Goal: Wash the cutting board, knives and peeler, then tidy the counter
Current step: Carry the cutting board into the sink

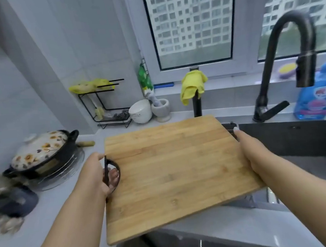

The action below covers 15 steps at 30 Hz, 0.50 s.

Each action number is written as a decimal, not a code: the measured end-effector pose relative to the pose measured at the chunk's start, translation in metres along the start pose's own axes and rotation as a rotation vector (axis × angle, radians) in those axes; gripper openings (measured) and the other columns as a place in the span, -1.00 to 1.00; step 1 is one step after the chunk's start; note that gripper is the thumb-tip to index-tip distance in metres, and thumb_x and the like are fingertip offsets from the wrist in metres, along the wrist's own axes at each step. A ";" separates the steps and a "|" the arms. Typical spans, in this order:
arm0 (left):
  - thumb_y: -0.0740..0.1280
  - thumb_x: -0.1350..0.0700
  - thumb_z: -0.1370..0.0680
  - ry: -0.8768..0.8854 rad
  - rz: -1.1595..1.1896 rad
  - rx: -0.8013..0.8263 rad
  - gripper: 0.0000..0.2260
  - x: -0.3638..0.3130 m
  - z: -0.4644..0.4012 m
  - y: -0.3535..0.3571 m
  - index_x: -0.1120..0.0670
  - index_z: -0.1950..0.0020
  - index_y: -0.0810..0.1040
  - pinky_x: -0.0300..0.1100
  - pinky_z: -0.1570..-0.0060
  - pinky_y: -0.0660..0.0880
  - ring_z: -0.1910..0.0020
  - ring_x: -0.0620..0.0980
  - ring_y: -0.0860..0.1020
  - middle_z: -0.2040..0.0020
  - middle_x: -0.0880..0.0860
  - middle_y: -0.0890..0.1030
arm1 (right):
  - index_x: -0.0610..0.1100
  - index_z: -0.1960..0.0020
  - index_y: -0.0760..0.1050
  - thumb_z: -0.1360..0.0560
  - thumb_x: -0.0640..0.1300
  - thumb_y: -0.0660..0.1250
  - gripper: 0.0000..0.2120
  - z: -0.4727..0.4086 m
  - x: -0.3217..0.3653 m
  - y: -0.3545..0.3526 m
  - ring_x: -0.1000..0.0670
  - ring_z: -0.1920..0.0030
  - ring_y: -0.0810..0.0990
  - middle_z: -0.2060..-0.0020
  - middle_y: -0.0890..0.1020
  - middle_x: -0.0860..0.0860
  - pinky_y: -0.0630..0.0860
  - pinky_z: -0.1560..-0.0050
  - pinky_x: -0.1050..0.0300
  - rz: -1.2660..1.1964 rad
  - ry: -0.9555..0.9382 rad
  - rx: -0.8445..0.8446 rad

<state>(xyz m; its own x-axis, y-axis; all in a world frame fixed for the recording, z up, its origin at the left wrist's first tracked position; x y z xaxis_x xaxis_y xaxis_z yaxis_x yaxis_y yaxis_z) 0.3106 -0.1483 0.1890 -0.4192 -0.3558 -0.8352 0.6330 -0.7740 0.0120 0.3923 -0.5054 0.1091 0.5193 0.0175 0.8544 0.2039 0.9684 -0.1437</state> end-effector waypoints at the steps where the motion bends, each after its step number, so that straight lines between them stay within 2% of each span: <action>1: 0.22 -0.04 -0.55 -0.011 -0.016 0.030 -0.70 0.002 0.004 0.024 0.21 0.15 0.43 -0.31 0.62 0.45 0.56 0.00 0.51 0.46 0.10 0.53 | -0.01 -0.10 0.55 -0.29 0.49 0.17 -0.33 -0.005 -0.003 -0.022 -0.20 0.02 0.62 0.00 0.64 -0.07 0.50 -0.16 -0.19 -0.019 0.020 -0.043; 3: 0.22 -0.04 -0.56 -0.040 -0.047 0.099 -0.69 0.009 0.011 0.073 0.22 0.09 0.43 -0.29 0.61 0.48 0.41 0.03 0.53 0.31 0.12 0.54 | -0.03 -0.18 0.50 -0.31 0.49 0.16 -0.29 -0.012 -0.011 -0.064 -0.20 -0.05 0.58 -0.08 0.59 -0.09 0.46 -0.21 -0.20 -0.048 0.064 -0.121; 6: 0.22 -0.05 -0.55 -0.070 -0.102 0.206 -0.68 0.022 0.023 0.143 0.23 0.04 0.43 -0.26 0.50 0.51 0.33 0.04 0.54 0.23 0.13 0.54 | -0.03 -0.34 0.42 -0.24 0.51 0.17 -0.14 -0.031 -0.025 -0.125 -0.20 -0.16 0.53 -0.21 0.53 -0.11 0.41 -0.26 -0.22 -0.100 0.123 -0.214; 8: 0.21 -0.04 -0.55 -0.067 -0.148 0.266 -0.70 0.034 0.030 0.185 0.22 0.10 0.43 -0.23 0.44 0.50 0.33 0.04 0.53 0.23 0.14 0.54 | -0.02 -0.36 0.40 -0.25 0.51 0.17 -0.14 -0.046 -0.036 -0.164 -0.20 -0.19 0.51 -0.25 0.51 -0.11 0.40 -0.27 -0.23 -0.116 0.131 -0.277; 10: 0.21 -0.02 -0.53 -0.065 -0.177 0.332 -0.74 0.047 0.034 0.226 0.15 0.21 0.38 -0.17 0.41 0.40 0.38 0.02 0.44 0.30 0.11 0.46 | -0.05 -0.37 0.41 -0.29 0.49 0.19 -0.16 -0.057 -0.043 -0.196 -0.19 -0.18 0.51 -0.26 0.51 -0.11 0.40 -0.27 -0.20 -0.128 0.164 -0.334; 12: 0.20 -0.02 -0.50 -0.061 -0.208 0.387 -0.77 0.062 0.036 0.264 0.10 0.26 0.34 -0.17 0.40 0.29 0.44 0.00 0.33 0.35 0.07 0.37 | -0.09 -0.32 0.45 -0.38 0.44 0.20 -0.26 -0.067 -0.050 -0.223 -0.17 -0.10 0.52 -0.17 0.53 -0.11 0.42 -0.24 -0.13 -0.136 0.180 -0.356; 14: 0.21 -0.03 -0.50 -0.055 -0.247 0.403 -0.78 0.077 0.041 0.301 0.08 0.25 0.37 -0.20 0.41 0.31 0.46 -0.02 0.32 0.37 0.05 0.37 | -0.12 -0.32 0.45 -0.45 0.39 0.18 -0.31 -0.083 -0.058 -0.248 -0.18 -0.07 0.50 -0.13 0.52 -0.15 0.40 -0.15 -0.08 -0.130 0.199 -0.374; 15: 0.22 -0.03 -0.52 -0.050 -0.262 0.390 -0.78 0.084 0.043 0.318 0.10 0.21 0.41 -0.20 0.39 0.36 0.44 -0.02 0.36 0.35 0.05 0.41 | -0.13 -0.34 0.44 -0.47 0.37 0.18 -0.32 -0.090 -0.062 -0.260 -0.20 -0.11 0.50 -0.18 0.51 -0.17 0.39 -0.16 -0.08 -0.124 0.220 -0.374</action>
<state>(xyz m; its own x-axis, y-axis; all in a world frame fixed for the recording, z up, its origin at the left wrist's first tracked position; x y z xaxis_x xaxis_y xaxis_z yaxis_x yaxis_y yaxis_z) 0.4484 -0.4468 0.1466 -0.5691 -0.1401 -0.8103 0.2141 -0.9766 0.0185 0.3815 -0.7803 0.0487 0.6275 -0.1857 0.7562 0.5411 0.8023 -0.2520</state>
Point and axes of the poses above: each hand's wrist, its own z-axis away from the middle knuckle, its own y-axis out of the palm, x = y × z, the point moved 2 cm from there along -z, towards the middle knuckle
